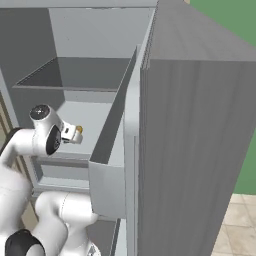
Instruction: Open the fridge, remove the banana, lemon, and fish, and place them on any counter.
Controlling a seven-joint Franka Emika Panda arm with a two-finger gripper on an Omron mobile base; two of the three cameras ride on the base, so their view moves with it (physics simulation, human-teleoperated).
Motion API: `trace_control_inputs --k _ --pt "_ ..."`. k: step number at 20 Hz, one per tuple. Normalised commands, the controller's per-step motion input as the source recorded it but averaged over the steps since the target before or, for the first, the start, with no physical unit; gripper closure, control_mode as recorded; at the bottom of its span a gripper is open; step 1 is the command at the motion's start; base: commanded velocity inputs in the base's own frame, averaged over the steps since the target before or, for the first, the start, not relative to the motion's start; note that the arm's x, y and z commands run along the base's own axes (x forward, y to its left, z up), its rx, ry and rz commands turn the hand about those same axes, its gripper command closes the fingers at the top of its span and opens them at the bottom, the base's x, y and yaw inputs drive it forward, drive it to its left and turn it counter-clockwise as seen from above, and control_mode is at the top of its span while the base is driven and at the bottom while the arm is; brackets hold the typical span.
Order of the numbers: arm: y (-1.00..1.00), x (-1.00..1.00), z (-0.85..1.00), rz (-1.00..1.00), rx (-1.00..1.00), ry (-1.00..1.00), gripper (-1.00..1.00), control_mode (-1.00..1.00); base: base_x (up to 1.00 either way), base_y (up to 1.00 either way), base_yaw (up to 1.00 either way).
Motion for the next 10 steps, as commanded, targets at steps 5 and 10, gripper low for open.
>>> trace_control_inputs --k 5,10 --pt "0.23 0.52 -0.41 0.00 0.00 0.00 -1.00 -1.00 0.00 0.00 0.00" --pt "0.14 0.49 -0.34 0.00 0.00 0.02 -1.00 -1.00 0.00 0.00 0.00"
